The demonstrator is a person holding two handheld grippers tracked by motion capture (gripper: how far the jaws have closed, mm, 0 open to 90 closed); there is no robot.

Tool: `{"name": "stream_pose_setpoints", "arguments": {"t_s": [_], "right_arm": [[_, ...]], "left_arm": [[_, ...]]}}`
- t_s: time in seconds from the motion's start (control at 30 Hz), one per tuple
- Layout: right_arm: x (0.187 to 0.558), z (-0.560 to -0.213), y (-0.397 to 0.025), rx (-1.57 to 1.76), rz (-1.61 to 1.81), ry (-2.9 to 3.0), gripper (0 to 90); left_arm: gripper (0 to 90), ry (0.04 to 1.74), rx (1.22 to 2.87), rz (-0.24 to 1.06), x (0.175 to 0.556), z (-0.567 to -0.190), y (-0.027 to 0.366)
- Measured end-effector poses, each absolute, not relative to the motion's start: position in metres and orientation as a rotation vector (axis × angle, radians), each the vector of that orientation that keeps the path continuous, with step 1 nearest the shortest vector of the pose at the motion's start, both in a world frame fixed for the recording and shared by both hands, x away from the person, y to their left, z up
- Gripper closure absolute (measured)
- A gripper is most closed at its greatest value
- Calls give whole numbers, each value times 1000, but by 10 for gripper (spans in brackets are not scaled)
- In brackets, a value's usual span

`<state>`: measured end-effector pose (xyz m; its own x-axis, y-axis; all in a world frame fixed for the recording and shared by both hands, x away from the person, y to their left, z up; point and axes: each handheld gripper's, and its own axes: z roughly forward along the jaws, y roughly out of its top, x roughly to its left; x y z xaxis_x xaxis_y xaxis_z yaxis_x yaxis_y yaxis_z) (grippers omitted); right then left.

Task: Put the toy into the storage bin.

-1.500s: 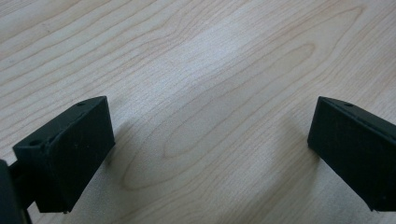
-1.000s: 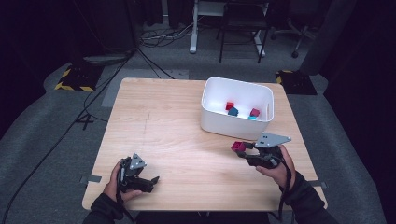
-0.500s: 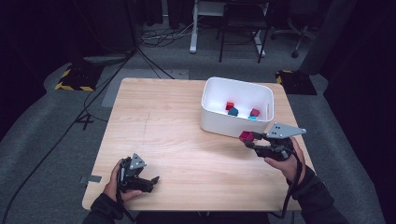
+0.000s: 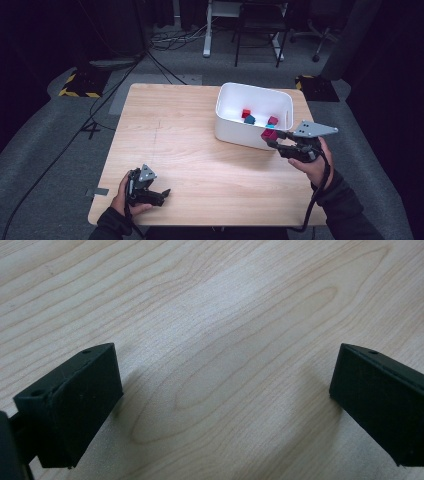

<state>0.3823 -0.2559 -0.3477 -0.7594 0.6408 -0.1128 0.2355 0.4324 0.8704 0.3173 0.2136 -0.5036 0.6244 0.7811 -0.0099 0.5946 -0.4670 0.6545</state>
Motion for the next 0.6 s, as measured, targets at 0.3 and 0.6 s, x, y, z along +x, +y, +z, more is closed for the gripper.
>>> {"name": "stream_pose_setpoints", "arguments": {"t_s": [0.3, 0.6], "right_arm": [[390, -336, -255, 736, 1271, 2214, 593], [404, -331, -254, 776, 1250, 2173, 592]], "left_arm": [[6, 1073, 2221, 386, 317, -504, 214], [6, 1073, 2219, 389, 317, -504, 214]]}}
